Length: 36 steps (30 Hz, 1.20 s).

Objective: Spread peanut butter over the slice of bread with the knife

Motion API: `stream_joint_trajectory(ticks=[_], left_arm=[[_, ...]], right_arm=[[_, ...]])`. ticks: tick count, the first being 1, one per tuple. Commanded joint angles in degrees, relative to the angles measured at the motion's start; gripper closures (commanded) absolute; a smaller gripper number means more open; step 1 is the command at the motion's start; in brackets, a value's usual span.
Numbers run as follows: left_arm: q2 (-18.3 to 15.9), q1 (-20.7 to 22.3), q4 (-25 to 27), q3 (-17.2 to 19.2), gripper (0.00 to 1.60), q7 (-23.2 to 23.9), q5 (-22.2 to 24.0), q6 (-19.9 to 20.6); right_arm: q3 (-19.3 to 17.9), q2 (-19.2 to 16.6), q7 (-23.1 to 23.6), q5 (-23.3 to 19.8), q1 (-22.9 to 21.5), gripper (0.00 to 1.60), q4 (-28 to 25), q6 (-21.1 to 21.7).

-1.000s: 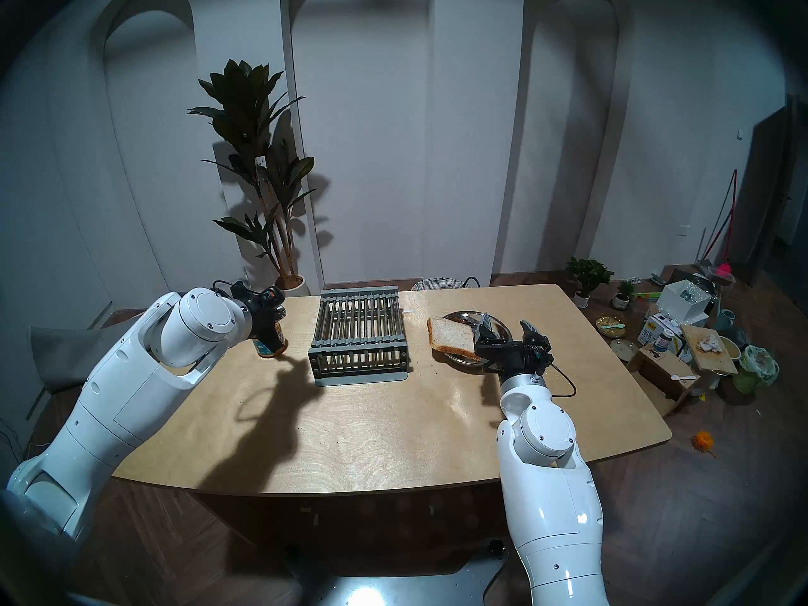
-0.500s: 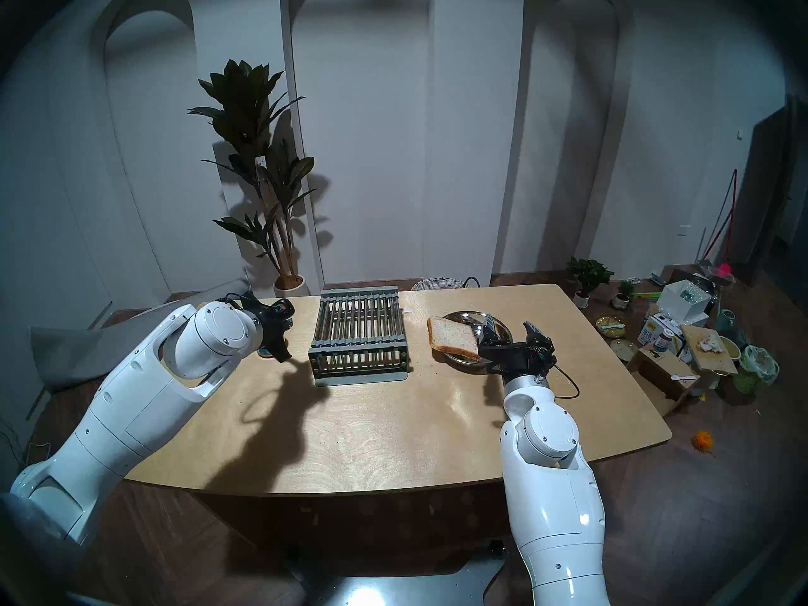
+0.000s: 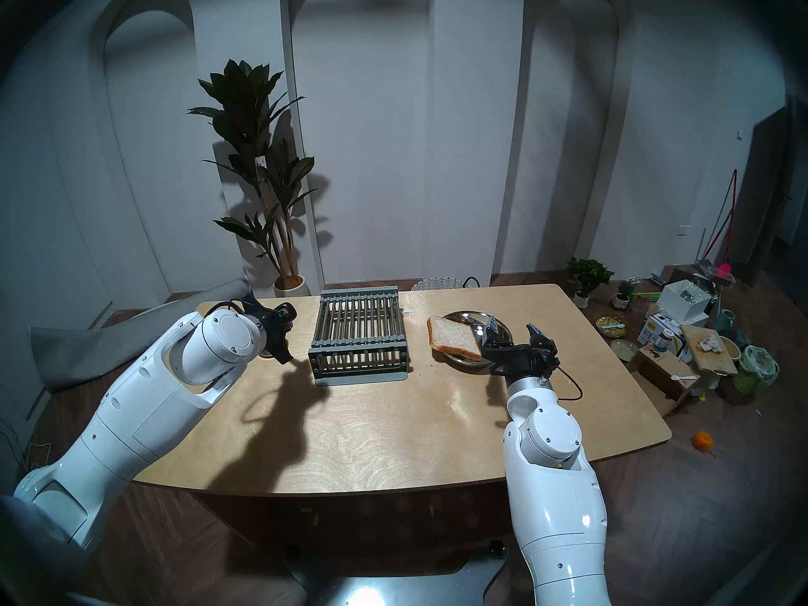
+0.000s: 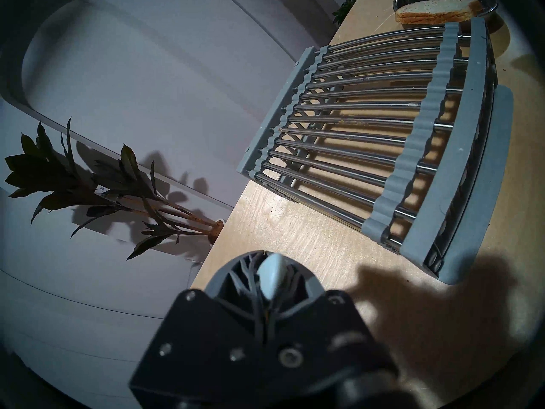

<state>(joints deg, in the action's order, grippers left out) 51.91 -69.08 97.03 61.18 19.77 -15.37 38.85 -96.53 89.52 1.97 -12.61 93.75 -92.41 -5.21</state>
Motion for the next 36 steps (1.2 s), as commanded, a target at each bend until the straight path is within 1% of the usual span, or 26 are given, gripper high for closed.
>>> stream_joint_trajectory(ticks=[1,7,16,17,26,36], left_arm=[[0.94,-0.46,-0.78,0.13,1.6,-2.47,-0.91,-0.43],[1.23,-1.59,-0.55,-0.14,1.6,-5.06,-2.24,-1.37],[1.62,-3.17,-0.13,-1.12,1.6,-9.12,-5.01,-1.17],[1.5,-3.15,-0.06,-1.57,1.6,-9.74,-5.86,-0.92],[1.71,-3.76,0.54,-1.36,1.6,-10.97,-6.27,-0.79],[1.95,-2.32,0.38,-1.29,1.6,-11.62,-7.3,-0.85]], right_arm=[[-0.01,0.14,0.11,-0.21,-0.77,0.0,-0.79,-0.54],[-0.16,0.16,0.22,-0.29,-1.02,0.0,-0.42,-0.46],[-0.26,0.2,0.44,-0.44,-1.3,0.0,-0.05,-0.36],[-0.26,0.2,0.48,-0.47,-1.32,0.0,-0.01,-0.32],[-0.24,0.22,0.67,-0.48,-1.51,0.0,0.34,-0.34],[-0.29,0.25,0.74,-0.55,-1.75,0.0,0.75,-0.41]])
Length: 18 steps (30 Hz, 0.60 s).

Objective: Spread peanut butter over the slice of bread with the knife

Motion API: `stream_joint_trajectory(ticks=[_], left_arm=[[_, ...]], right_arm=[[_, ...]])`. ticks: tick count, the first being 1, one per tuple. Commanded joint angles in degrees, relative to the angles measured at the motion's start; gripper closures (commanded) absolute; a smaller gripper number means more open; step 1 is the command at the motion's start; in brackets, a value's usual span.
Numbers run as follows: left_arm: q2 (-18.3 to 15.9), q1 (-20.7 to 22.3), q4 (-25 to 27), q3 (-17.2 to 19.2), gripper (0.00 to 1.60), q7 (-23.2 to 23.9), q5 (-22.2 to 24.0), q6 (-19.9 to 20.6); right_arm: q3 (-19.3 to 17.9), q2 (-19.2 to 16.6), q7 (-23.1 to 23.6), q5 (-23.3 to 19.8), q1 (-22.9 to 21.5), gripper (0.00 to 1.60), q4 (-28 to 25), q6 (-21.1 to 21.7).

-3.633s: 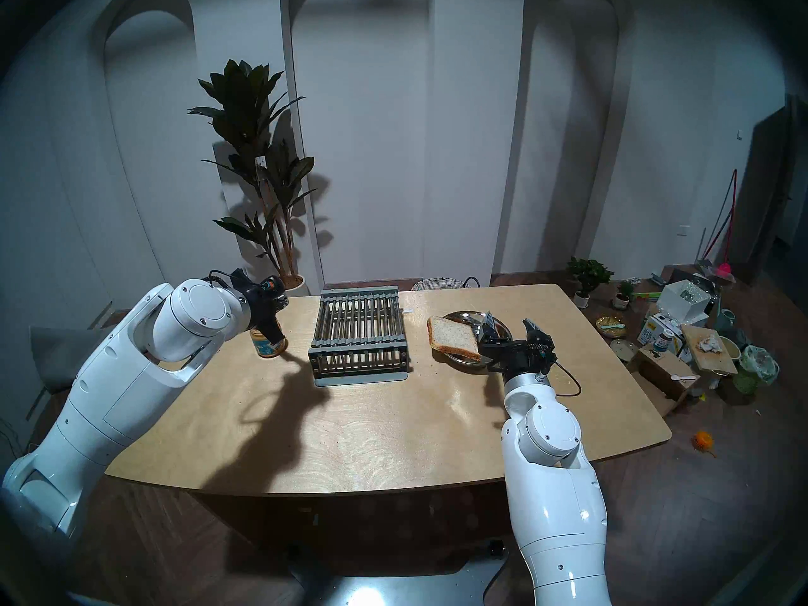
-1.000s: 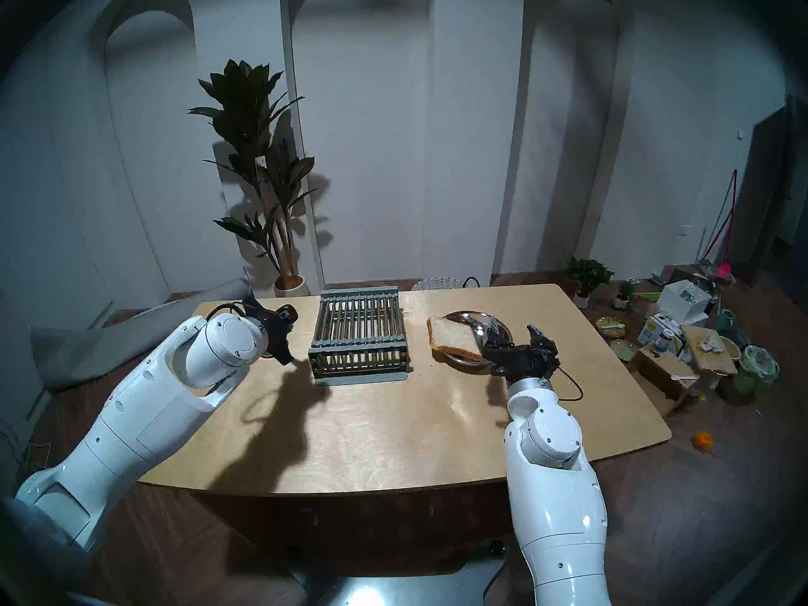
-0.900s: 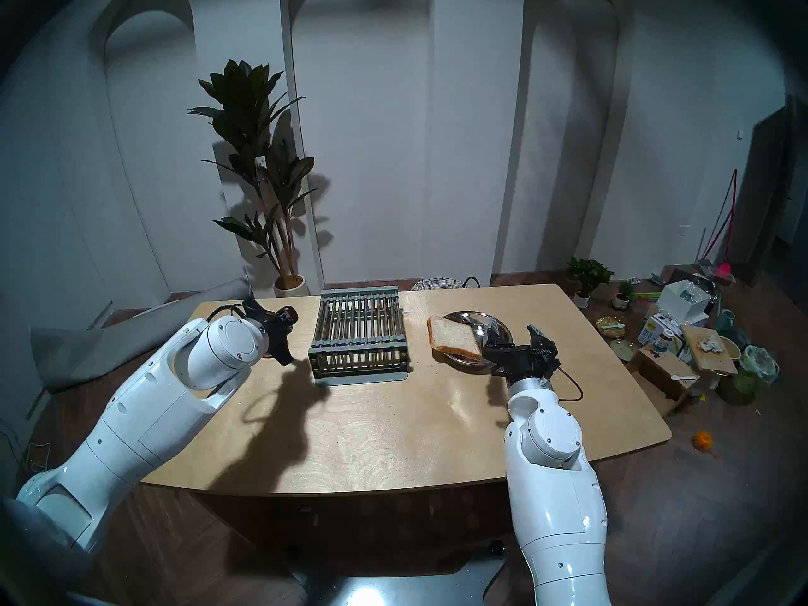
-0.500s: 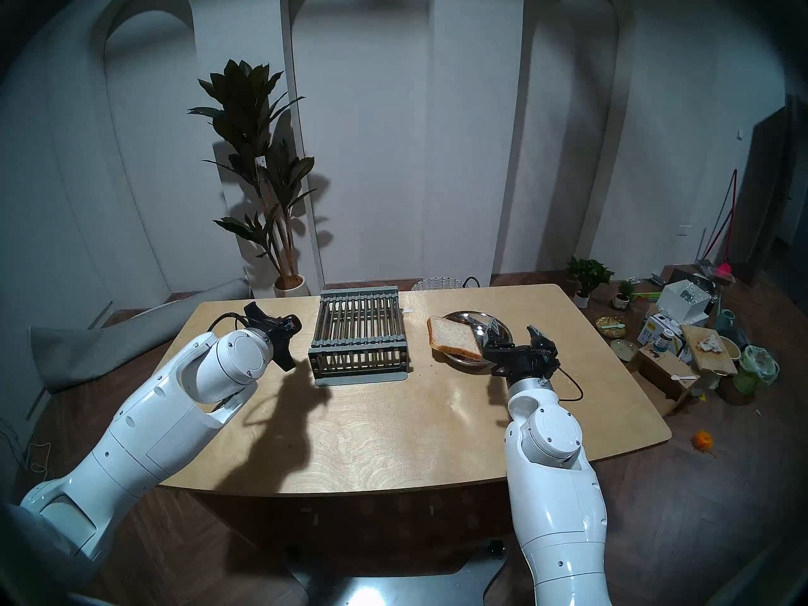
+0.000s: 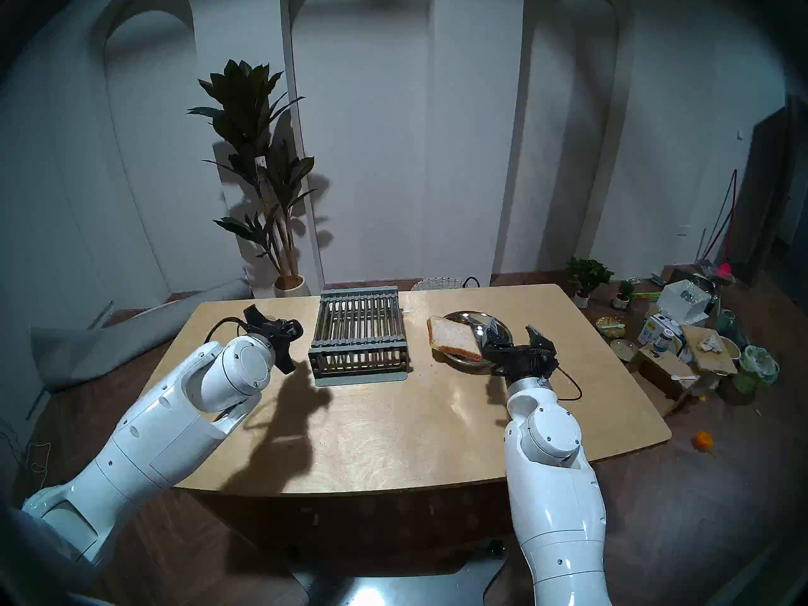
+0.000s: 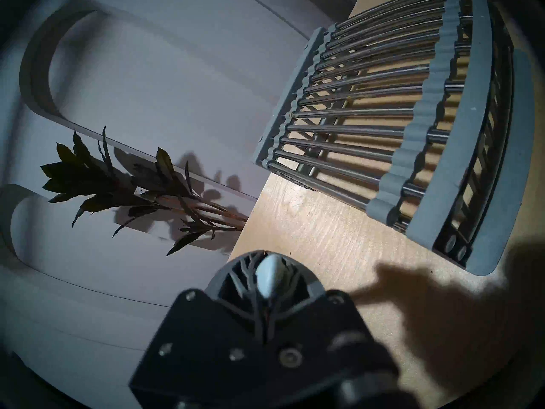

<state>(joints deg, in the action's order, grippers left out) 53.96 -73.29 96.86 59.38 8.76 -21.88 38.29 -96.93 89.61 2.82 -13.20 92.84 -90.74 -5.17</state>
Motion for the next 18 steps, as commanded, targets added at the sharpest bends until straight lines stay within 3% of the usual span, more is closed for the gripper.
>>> stream_joint_trajectory(ticks=[1,18], left_arm=[[-0.09,2.14,0.58,0.46,1.6,-0.46,-0.85,-0.27],[0.24,4.67,-1.1,-1.45,1.6,-0.91,-4.38,-0.24]], right_arm=[[0.09,0.17,-0.12,0.01,-0.9,0.0,-0.84,-0.44],[-0.2,0.26,-0.28,-0.42,-1.68,0.0,0.3,-0.12]])
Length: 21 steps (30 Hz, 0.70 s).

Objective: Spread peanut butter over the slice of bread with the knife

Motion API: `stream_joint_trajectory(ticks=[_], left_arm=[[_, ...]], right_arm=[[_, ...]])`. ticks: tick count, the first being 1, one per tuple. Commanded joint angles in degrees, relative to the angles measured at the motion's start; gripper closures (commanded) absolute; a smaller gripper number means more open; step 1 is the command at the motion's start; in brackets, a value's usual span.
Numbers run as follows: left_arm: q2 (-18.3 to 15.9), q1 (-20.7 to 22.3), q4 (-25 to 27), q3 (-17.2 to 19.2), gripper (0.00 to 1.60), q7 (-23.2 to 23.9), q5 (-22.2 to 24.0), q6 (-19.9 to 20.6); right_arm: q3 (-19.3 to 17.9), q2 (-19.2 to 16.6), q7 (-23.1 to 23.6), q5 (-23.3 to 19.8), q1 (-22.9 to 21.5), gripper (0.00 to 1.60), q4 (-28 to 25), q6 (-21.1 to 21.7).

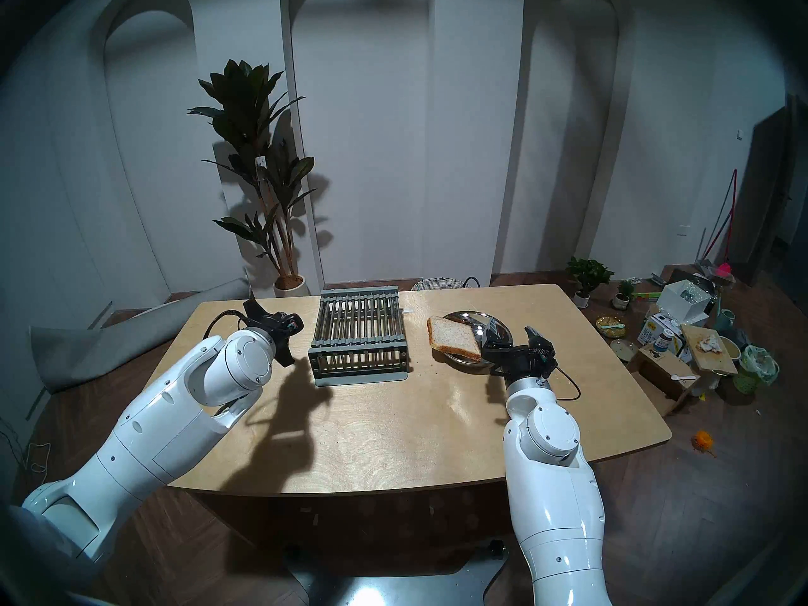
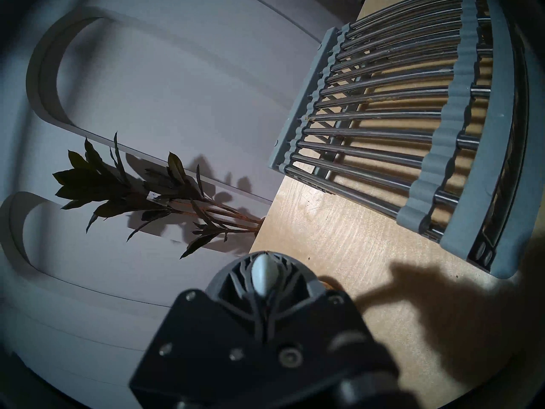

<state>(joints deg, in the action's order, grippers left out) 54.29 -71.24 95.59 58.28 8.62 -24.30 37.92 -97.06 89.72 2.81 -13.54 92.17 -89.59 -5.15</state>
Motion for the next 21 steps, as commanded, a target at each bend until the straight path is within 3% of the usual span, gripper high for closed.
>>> stream_joint_trajectory(ticks=[1,9,21], left_arm=[[-0.03,2.68,0.06,-0.55,1.6,-1.14,-2.5,0.52],[-0.58,3.05,-0.91,-2.07,1.6,-1.94,-5.38,1.89],[-0.57,2.78,0.2,-2.2,1.6,-2.63,-5.83,2.33]], right_arm=[[-0.07,0.16,-0.22,-0.17,-1.03,0.0,-0.83,-0.09],[0.0,0.2,-0.16,-0.5,-0.94,0.0,-0.82,0.16],[0.0,0.22,-0.21,-0.65,-0.64,0.0,-1.05,0.04]])
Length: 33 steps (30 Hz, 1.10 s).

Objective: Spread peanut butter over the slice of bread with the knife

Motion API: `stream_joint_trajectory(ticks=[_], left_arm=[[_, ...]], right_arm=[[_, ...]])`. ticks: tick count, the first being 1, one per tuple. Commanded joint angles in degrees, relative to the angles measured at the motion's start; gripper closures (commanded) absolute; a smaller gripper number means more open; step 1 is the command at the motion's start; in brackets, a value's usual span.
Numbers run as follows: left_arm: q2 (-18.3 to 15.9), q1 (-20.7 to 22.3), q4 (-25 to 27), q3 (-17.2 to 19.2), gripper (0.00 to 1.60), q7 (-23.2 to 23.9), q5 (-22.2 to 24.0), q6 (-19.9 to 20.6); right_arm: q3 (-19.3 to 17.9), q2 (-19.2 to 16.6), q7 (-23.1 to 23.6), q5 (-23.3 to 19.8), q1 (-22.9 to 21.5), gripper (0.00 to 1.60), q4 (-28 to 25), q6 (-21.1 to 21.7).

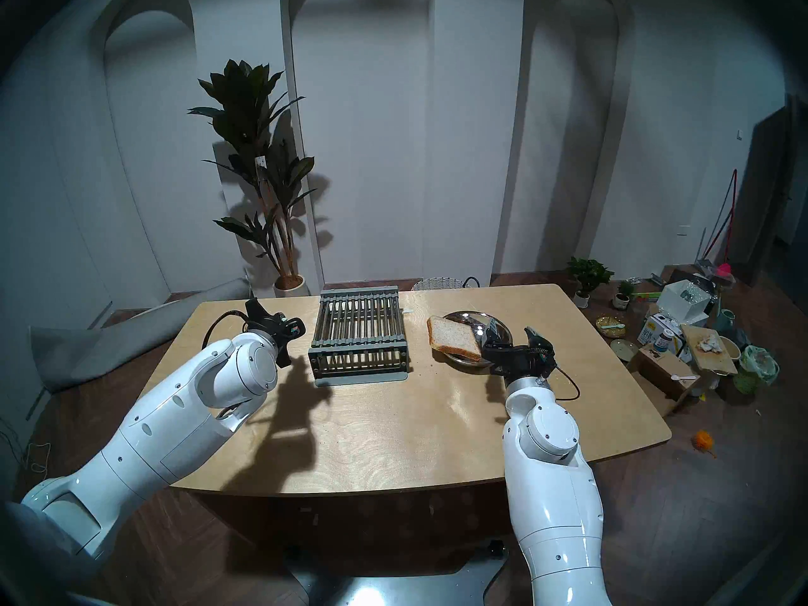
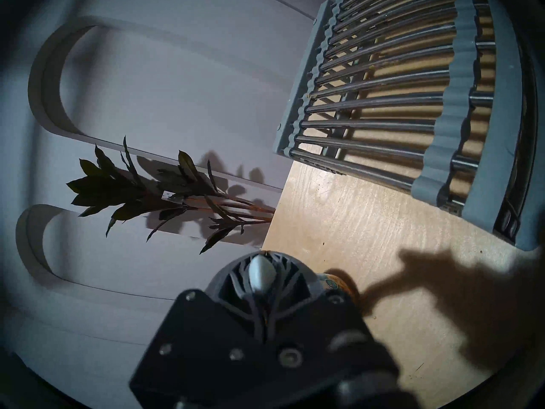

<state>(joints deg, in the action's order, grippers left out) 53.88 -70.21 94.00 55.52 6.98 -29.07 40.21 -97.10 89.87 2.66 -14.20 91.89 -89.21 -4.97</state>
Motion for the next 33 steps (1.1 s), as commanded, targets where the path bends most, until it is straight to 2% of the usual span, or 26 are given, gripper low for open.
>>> stream_joint_trajectory(ticks=[1,23,33], left_arm=[[-0.19,1.75,1.92,0.51,1.6,-1.01,-1.13,0.09],[-0.6,3.49,1.44,-2.0,1.6,-1.59,-5.1,2.18],[-0.78,3.78,2.55,-2.28,1.6,-0.97,-5.32,3.1]], right_arm=[[0.04,0.08,-0.04,-0.03,-0.34,0.0,-1.46,-0.13],[-0.34,-0.19,0.13,-0.89,-0.39,0.0,-1.13,0.19],[-0.42,-0.25,0.46,-1.38,-0.58,0.0,-0.89,0.14]])
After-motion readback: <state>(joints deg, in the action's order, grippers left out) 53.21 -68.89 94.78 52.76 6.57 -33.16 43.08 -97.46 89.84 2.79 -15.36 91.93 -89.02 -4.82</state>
